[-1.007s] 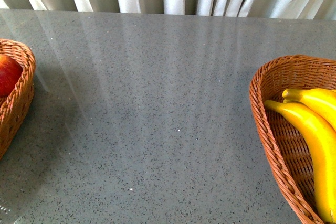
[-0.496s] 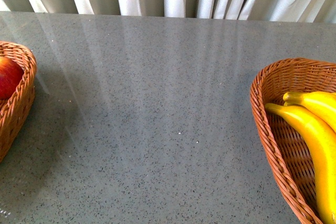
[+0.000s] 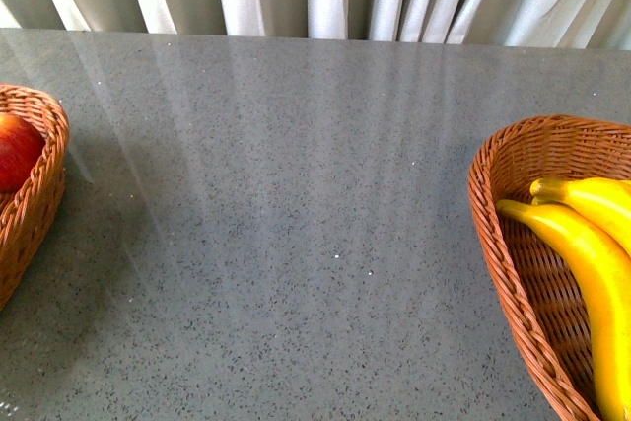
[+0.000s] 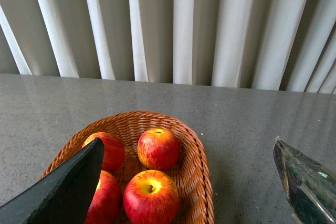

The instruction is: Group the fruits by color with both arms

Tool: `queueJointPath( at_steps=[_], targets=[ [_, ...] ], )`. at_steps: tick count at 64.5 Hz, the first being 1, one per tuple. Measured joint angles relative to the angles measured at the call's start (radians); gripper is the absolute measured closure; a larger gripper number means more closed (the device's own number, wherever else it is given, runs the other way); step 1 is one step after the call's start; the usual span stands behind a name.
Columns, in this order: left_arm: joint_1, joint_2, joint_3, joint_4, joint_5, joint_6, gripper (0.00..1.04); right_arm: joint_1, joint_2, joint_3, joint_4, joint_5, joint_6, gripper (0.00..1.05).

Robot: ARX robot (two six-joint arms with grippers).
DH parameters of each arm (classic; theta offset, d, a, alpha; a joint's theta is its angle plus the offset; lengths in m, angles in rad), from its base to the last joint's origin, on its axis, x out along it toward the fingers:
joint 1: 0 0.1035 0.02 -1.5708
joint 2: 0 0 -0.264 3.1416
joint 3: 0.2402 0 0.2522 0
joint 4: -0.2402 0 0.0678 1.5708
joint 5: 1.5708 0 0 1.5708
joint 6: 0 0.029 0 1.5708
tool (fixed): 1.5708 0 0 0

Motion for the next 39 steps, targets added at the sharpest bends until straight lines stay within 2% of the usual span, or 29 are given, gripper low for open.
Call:
queueJointPath(
  at_steps=[31, 36, 39],
  targets=[
    [0.000, 0.000, 0.000, 0.000, 0.000, 0.000, 0.09, 0.000, -0.144, 0.000, -0.145, 0.000, 0.000, 1.03],
    [0.000, 0.000, 0.000, 0.000, 0.000, 0.000, 0.09, 0.000, -0.261, 0.000, -0.295, 0.002, 0.000, 1.03],
    [0.000, 0.000, 0.000, 0.000, 0.000, 0.000, 0.09, 0.000, -0.297, 0.000, -0.307, 0.000, 0.000, 1.03]
  ],
)
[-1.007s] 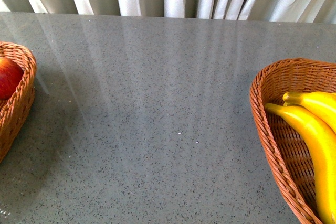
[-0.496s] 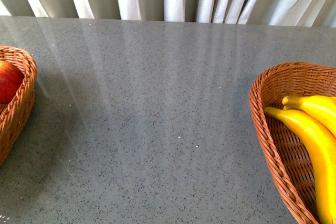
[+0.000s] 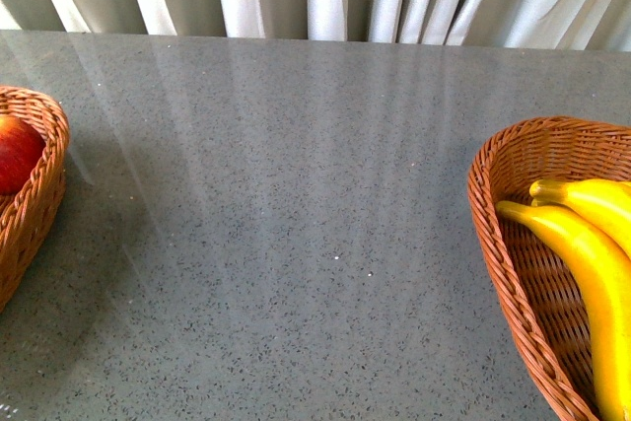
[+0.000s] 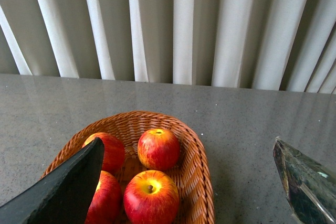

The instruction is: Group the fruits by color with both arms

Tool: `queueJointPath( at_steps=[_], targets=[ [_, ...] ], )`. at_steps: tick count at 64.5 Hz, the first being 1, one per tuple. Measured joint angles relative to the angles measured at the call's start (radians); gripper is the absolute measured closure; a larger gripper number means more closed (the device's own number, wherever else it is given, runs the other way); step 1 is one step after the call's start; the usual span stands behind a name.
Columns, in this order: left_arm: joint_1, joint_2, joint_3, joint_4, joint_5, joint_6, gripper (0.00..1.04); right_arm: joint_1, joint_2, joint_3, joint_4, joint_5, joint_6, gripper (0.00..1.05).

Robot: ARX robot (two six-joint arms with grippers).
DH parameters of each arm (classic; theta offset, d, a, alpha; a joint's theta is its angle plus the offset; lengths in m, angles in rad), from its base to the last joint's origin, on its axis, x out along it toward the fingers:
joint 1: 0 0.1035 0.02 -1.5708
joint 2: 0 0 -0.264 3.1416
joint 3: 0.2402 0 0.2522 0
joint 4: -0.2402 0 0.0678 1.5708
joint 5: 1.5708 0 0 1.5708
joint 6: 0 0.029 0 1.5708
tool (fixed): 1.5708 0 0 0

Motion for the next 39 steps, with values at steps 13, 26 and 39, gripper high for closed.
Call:
queueJointPath(
  at_steps=[13, 26, 39],
  targets=[
    [0.000, 0.000, 0.000, 0.000, 0.000, 0.000, 0.09, 0.000, -0.010, 0.000, -0.006, 0.000, 0.000, 1.03],
    [0.000, 0.000, 0.000, 0.000, 0.000, 0.000, 0.09, 0.000, -0.011, 0.000, -0.006, 0.000, 0.000, 0.71],
    [0.000, 0.000, 0.000, 0.000, 0.000, 0.000, 0.09, 0.000, -0.011, 0.000, -0.006, 0.000, 0.000, 0.34]
  ],
)
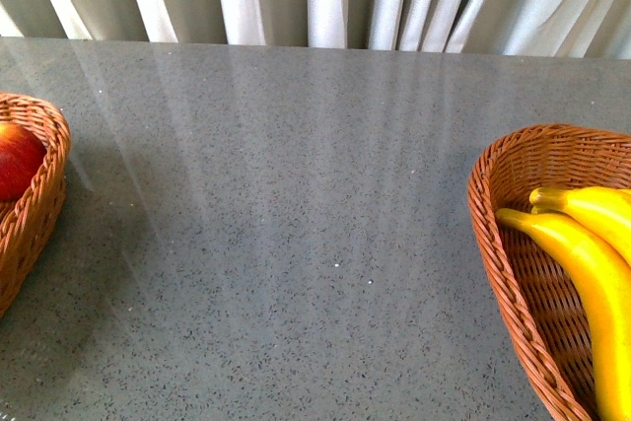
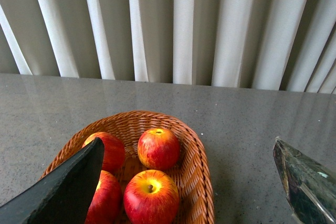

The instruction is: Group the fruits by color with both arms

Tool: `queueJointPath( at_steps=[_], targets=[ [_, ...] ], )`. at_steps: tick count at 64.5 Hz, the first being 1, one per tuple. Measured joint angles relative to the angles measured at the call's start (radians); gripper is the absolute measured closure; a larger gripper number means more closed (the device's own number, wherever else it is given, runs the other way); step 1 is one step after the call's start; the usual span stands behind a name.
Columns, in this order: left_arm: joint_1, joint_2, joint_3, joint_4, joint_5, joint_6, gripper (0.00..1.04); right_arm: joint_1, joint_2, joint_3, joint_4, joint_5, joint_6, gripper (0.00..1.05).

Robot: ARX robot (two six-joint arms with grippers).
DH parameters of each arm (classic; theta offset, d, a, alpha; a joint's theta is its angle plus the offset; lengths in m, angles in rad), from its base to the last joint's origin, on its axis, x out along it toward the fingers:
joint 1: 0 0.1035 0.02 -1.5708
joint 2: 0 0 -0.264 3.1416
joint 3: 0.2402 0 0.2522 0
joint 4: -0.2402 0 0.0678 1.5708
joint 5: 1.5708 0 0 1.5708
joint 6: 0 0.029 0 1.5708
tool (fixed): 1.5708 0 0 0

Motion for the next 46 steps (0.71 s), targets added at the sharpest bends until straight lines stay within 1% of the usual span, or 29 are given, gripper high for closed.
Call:
queueJointPath(
  at_steps=[7, 8, 9, 14, 46],
  targets=[
    [0.000, 0.000, 0.000, 0.000, 0.000, 0.000, 0.09, 0.000, 0.000, 0.000, 0.000, 0.000, 0.000, 0.15],
    [0.000, 0.000, 0.000, 0.000, 0.000, 0.000, 0.09, 0.000, 0.000, 0.000, 0.000, 0.000, 0.000, 0.10],
    [0.000, 0.000, 0.000, 0.000, 0.000, 0.000, 0.09, 0.000, 0.000, 0.000, 0.000, 0.000, 0.000, 0.08],
    [0.000, 0.000, 0.000, 0.000, 0.000, 0.000, 0.09, 0.000, 0.000, 0.000, 0.000, 0.000, 0.000, 0.10],
    [0.000, 0.000, 0.000, 0.000, 0.000, 0.000, 0.09, 0.000, 0.000, 0.000, 0.000, 0.000, 0.000, 0.09]
  ],
)
